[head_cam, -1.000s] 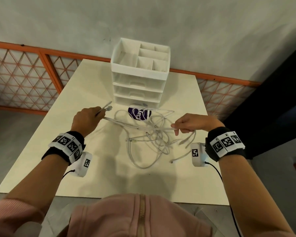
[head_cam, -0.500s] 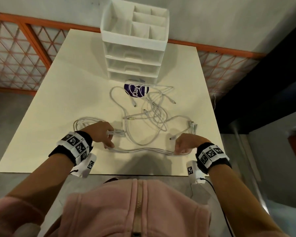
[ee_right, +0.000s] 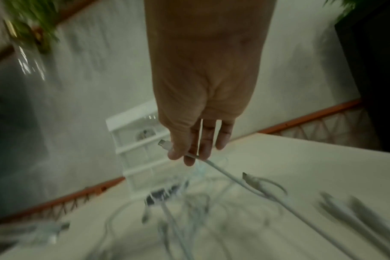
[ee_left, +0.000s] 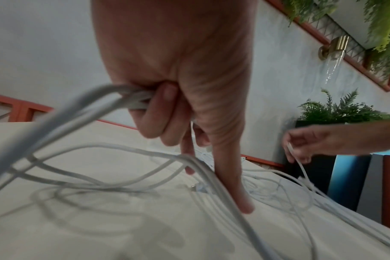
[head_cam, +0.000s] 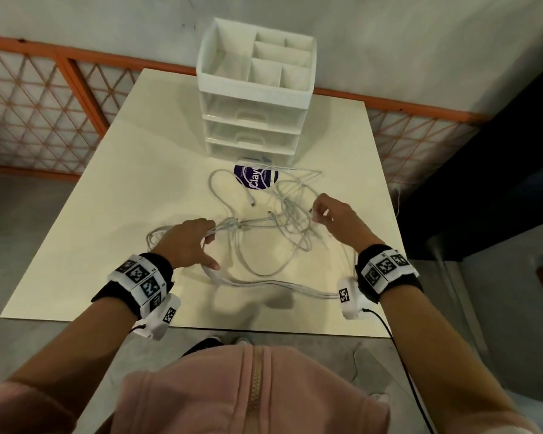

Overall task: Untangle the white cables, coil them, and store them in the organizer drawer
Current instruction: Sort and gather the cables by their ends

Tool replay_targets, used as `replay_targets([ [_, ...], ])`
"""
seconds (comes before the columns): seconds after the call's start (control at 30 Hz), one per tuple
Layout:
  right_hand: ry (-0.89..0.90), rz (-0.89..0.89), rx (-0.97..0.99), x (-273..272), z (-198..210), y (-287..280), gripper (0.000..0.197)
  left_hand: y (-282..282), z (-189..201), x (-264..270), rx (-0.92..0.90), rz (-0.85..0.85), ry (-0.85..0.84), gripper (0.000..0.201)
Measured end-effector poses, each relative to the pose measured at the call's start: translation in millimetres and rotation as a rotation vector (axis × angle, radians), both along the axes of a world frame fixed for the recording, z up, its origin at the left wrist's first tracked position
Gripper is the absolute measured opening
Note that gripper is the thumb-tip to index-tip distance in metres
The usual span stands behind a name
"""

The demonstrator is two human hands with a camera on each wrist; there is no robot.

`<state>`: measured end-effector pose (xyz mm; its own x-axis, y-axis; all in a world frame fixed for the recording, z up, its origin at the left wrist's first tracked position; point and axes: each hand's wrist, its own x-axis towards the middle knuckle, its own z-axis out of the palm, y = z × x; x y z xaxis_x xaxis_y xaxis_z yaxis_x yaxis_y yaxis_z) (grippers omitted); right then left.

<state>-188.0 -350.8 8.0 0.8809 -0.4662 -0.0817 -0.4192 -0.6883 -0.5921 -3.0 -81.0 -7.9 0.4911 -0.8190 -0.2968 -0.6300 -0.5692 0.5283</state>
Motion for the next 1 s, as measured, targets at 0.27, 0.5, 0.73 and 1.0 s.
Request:
replay_targets([
  [0.27,-0.256,0.061,0.321,47.8,92.8,19.8,0.015,-12.5,36.7,-6.6,-0.35,0.19,0.064,0.036],
  [0.5,-0.221,0.187,0.627,84.9,117.7,69.3,0.017,-29.3,63.9,-20.9,-0.608,0.189,0.309,0.031],
  [0.73,-0.226,0.225,0.627,96.1,114.7,80.6,0.017,-43.0,69.6,-32.7,-0.701,0.213,0.376,0.021],
  [1.0,-0.37,0.108,0.572,96.3,106.8,73.9,0.017,-46.6,69.7,-33.5,-0.746,0.221,0.37,0.026],
])
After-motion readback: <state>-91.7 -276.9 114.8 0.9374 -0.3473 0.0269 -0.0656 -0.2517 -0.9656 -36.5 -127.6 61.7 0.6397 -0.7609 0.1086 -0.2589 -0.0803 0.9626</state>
